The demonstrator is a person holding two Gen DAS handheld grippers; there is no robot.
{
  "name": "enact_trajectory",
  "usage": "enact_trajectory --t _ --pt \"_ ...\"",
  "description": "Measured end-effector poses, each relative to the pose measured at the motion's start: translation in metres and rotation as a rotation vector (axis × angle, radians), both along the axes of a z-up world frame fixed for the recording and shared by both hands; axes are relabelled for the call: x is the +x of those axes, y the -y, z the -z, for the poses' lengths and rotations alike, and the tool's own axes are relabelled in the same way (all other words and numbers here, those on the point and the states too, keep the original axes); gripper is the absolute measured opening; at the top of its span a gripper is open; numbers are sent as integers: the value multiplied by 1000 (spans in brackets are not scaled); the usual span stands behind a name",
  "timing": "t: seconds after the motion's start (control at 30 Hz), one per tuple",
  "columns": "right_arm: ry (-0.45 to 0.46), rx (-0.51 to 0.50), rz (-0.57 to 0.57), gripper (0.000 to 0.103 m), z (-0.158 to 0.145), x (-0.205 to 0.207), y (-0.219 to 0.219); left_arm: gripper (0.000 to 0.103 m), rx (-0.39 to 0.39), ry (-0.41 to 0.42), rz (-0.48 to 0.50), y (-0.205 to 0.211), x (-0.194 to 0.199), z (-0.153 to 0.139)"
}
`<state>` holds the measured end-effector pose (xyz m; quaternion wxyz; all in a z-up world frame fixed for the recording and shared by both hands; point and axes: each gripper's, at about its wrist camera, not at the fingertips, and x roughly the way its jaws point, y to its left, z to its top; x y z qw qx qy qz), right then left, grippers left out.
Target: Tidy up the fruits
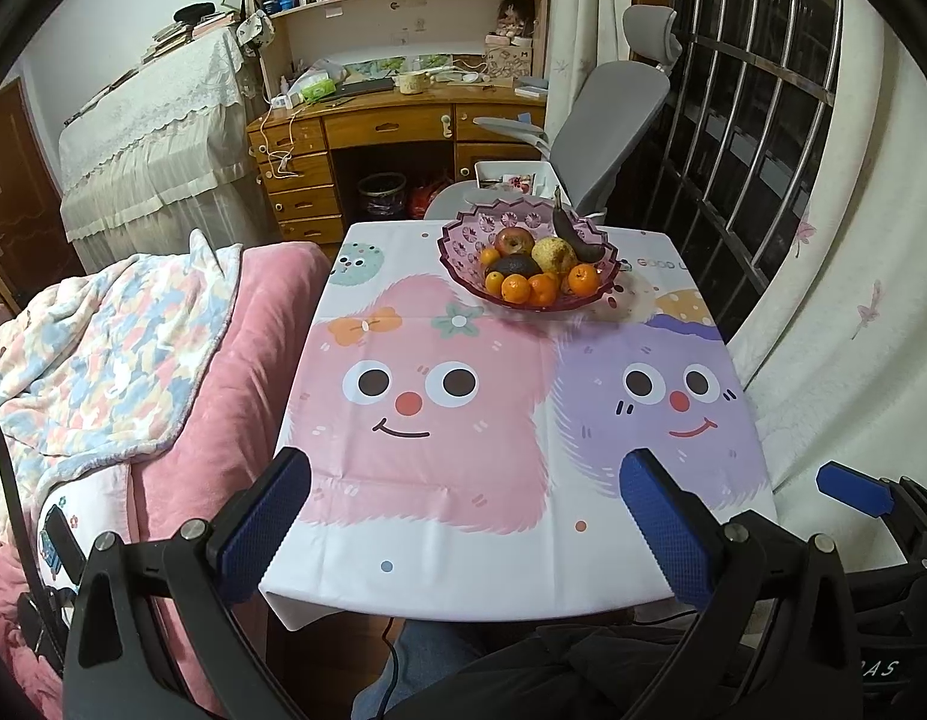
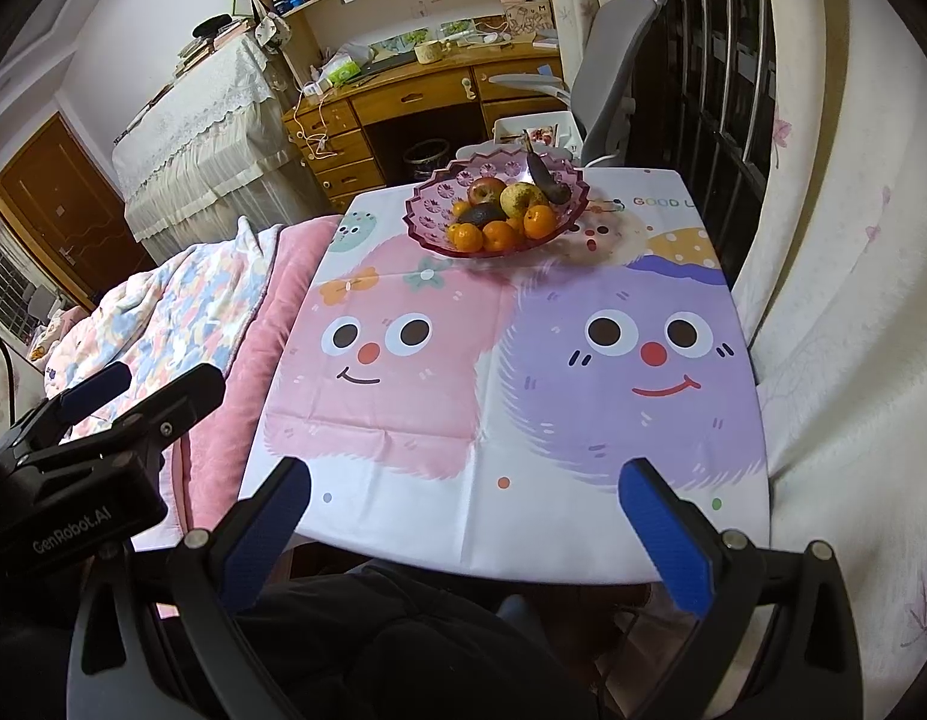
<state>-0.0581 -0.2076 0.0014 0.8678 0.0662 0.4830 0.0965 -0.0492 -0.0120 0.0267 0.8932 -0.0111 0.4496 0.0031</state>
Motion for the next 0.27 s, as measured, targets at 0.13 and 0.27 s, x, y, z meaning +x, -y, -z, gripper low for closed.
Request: enact_trajectory --t 0.13,0.27 --pt "-4 1 0 103 1 0 -1 102 1 -2 1 -1 0 0" --pt "-8 1 0 103 2 -1 -2 102 3 -8 0 -1 -1 1"
